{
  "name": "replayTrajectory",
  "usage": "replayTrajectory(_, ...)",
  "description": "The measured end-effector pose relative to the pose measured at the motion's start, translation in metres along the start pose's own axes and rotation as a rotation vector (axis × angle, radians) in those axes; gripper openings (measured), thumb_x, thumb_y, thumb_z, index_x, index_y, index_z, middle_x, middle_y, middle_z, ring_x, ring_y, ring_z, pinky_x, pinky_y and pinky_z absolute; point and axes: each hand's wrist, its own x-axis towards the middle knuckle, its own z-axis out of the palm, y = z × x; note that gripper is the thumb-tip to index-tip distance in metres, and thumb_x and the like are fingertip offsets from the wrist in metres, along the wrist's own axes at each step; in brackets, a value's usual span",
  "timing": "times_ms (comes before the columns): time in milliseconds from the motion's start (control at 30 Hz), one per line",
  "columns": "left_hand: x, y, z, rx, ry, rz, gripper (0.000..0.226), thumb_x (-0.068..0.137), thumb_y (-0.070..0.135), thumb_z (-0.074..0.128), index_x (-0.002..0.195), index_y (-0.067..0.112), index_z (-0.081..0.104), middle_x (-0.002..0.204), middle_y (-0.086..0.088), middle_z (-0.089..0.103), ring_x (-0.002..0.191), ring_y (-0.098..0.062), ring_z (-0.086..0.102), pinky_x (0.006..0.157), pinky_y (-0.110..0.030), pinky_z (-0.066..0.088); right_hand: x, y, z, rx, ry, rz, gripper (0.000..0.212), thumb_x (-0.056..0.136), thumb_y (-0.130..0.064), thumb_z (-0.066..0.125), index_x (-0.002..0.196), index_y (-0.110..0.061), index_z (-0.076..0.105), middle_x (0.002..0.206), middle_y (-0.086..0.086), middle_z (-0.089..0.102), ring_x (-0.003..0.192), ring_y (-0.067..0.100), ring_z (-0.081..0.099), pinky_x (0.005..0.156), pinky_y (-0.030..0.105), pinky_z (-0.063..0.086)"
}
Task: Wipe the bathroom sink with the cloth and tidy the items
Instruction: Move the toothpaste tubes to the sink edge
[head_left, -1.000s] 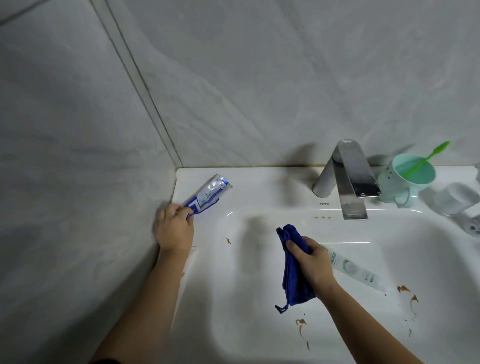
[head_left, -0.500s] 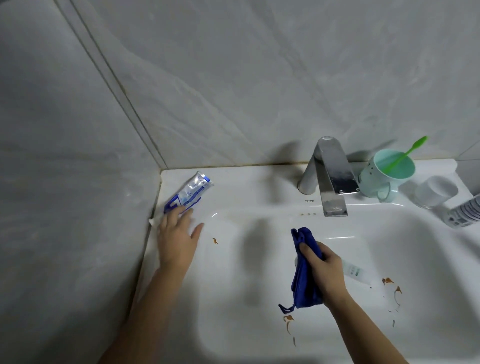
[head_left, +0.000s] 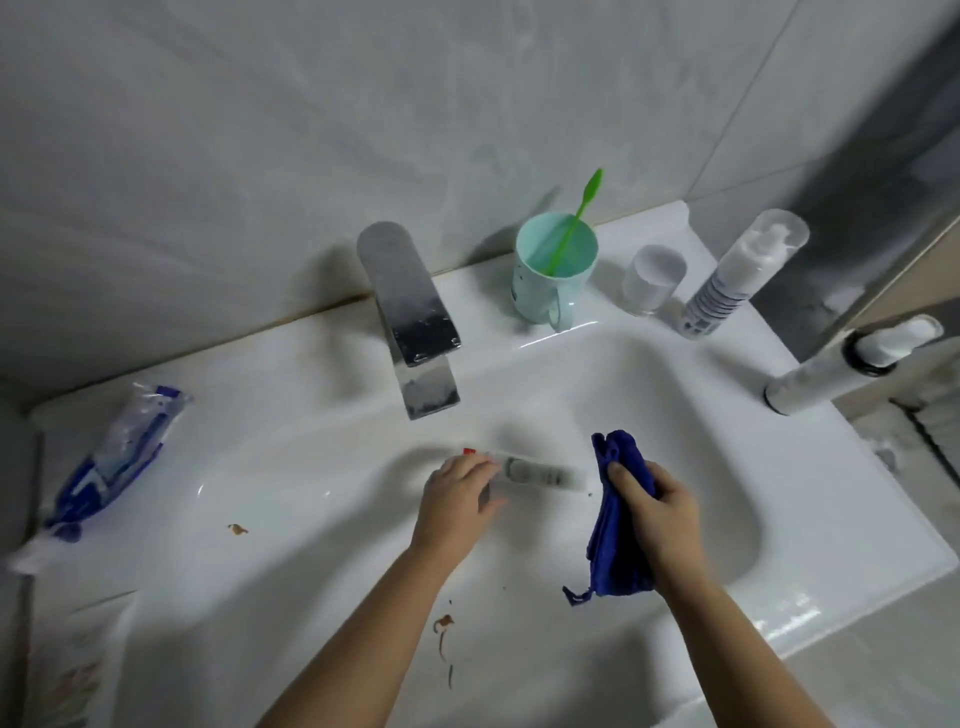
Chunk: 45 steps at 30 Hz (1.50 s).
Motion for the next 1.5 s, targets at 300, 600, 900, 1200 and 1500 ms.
replayTrajectory(300, 0.042, 0.008, 0.052, 0.220, -0.139, 0.123, 0.041, 0.082, 0.014, 0.064, 0.122, 0.012, 0.057, 0.126, -0.004, 0.055, 0.117, -0.026, 0.049, 0.097, -0.037, 0.033, 0.027, 0.011, -0.009, 0.034, 0.015, 0.019, 0.013, 0.083, -0.018, 0.063, 0.076, -0.007, 0.061, 0.062, 0.000, 0.050, 0.056, 0.016, 0.045, 0.056, 0.027, 0.039)
replayTrajectory(600, 0.041, 0.000, 0.053, 0.050, -0.082, 0.038, 0.031, 0.070, 0.010, 0.071, 0.100, 0.006, 0.065, 0.102, -0.009, 0.061, 0.095, -0.030, 0.056, 0.077, -0.032, 0.042, 0.021, 0.010, -0.007, 0.044, -0.008, 0.013, 0.013, 0.084, -0.017, 0.063, 0.073, -0.010, 0.061, 0.060, -0.002, 0.048, 0.054, 0.015, 0.044, 0.054, 0.024, 0.039)
replayTrajectory(900, -0.056, -0.016, -0.024, -0.138, 0.234, -0.205, 0.029, 0.060, 0.005, 0.077, 0.086, 0.013, 0.067, 0.082, 0.004, 0.060, 0.075, -0.020, 0.057, 0.060, -0.021, 0.036, -0.033, 0.001, 0.026, 0.054, -0.130, 0.039, 0.021, 0.084, -0.021, 0.063, 0.080, -0.001, 0.061, 0.065, 0.007, 0.047, 0.058, 0.020, 0.044, 0.055, 0.027, 0.040)
replayTrajectory(1200, -0.090, -0.095, -0.133, 0.041, 0.527, -0.378, 0.030, 0.053, 0.001, 0.079, 0.081, 0.006, 0.069, 0.080, -0.009, 0.066, 0.072, -0.031, 0.061, 0.066, -0.029, 0.046, -0.070, -0.014, 0.115, 0.068, -0.398, 0.022, 0.022, 0.083, -0.017, 0.062, 0.071, -0.001, 0.052, 0.067, 0.011, 0.048, 0.057, 0.020, 0.043, 0.055, 0.029, 0.038)
replayTrajectory(1500, -0.007, -0.135, -0.165, 0.046, 0.418, -0.307, 0.030, 0.071, 0.003, 0.073, 0.100, 0.000, 0.067, 0.097, -0.015, 0.064, 0.091, -0.033, 0.057, 0.077, -0.029, 0.040, -0.044, -0.040, 0.141, 0.137, -0.325, 0.046, 0.025, 0.075, -0.027, 0.068, 0.059, -0.014, 0.055, 0.063, 0.014, 0.046, 0.060, 0.028, 0.046, 0.061, 0.042, 0.042)
